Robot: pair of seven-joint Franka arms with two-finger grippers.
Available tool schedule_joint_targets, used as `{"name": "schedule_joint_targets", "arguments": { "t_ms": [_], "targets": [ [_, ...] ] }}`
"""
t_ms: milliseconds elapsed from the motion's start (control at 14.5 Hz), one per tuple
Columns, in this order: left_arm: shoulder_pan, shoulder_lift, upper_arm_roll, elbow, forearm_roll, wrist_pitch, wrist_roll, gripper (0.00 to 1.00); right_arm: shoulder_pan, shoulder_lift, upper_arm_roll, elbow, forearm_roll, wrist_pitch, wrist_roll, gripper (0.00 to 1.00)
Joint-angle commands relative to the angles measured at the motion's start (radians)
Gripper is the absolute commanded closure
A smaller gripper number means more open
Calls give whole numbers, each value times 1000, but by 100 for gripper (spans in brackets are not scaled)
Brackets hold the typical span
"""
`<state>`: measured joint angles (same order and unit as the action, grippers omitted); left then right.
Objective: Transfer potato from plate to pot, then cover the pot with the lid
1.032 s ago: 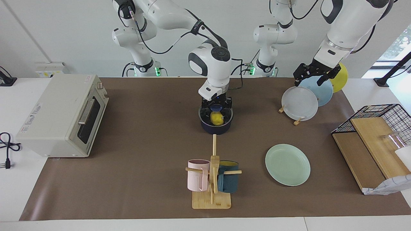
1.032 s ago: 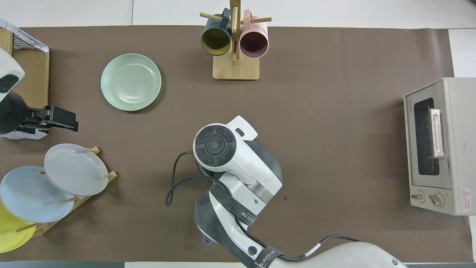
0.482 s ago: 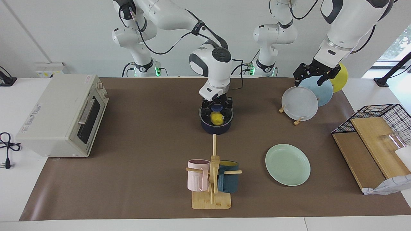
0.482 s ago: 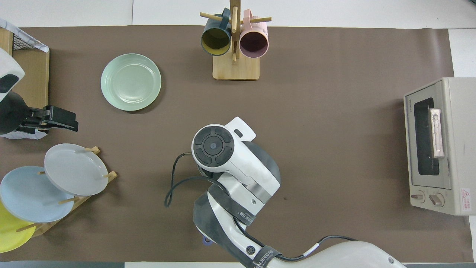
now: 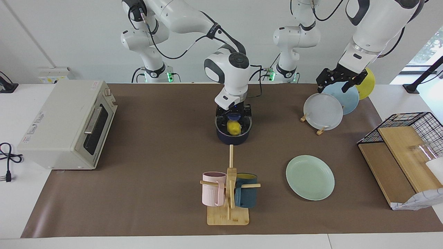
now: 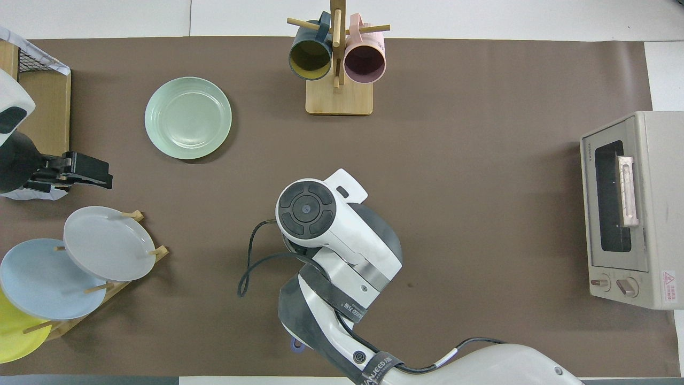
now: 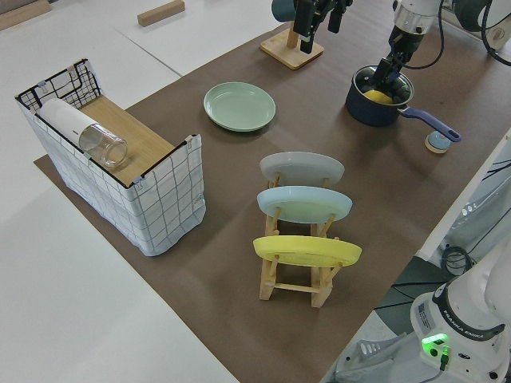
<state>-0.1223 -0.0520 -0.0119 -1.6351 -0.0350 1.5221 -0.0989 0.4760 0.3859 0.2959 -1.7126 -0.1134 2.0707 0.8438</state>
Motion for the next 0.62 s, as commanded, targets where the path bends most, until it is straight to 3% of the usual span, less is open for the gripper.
{"name": "schedule_joint_targets", "arguments": {
  "t_ms": [0, 275, 551],
  "targets": [
    [10, -5, -5, -5, 0, 4, -10, 0, -7, 10, 6, -1, -5, 2, 14, 0],
    [10, -5, -6, -5, 0, 4, -10, 0, -17, 5, 5, 57, -40, -55, 12, 0],
    [10, -5, -6, -5, 0, 3, -10, 0, -98, -109, 3, 59, -42, -113, -8, 0]
  ]
}}
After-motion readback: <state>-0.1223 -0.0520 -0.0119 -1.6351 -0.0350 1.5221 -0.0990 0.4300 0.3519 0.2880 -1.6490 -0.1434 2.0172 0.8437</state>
